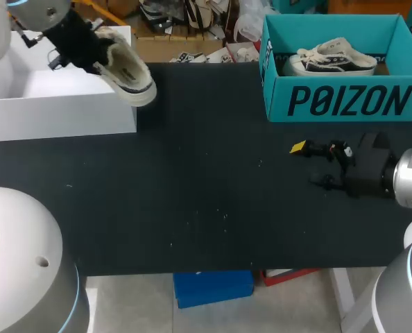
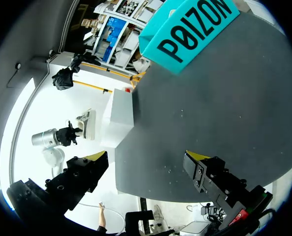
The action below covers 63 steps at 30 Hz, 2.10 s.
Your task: Take the shoe out of the shoebox, open the shoe tongue, remove and reinsert the insole, then place the shoe into the shoebox
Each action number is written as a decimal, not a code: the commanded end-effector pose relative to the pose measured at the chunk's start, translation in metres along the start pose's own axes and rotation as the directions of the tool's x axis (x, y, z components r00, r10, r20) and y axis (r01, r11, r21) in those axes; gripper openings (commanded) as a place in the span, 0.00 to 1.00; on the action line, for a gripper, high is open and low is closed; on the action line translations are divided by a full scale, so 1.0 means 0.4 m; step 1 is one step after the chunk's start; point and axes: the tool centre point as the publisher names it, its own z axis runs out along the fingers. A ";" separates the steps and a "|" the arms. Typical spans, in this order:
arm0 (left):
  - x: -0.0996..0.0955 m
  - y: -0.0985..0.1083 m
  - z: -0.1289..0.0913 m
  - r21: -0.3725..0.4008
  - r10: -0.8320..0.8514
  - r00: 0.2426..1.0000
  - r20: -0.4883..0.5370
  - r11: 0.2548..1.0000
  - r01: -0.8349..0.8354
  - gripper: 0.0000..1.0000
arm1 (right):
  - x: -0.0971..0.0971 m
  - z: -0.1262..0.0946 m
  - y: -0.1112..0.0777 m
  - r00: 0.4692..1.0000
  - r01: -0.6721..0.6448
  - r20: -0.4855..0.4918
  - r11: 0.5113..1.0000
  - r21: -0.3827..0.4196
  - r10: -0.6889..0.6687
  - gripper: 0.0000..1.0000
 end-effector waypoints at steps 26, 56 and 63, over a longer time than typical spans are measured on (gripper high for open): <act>0.269 0.337 -0.036 -0.034 -0.344 0.937 0.054 0.938 0.346 0.00 | 0.002 0.003 0.000 1.000 -0.001 0.002 1.000 0.000 0.001 1.00; 0.255 0.371 -0.049 -0.156 -0.558 0.830 -0.002 0.820 0.551 0.00 | 0.002 0.003 0.000 1.000 -0.001 0.002 1.000 0.000 0.001 1.00; 0.238 0.377 -0.012 -0.160 -0.601 0.799 -0.027 0.791 0.590 0.00 | 0.002 0.003 0.000 1.000 -0.001 0.002 1.000 0.000 0.001 1.00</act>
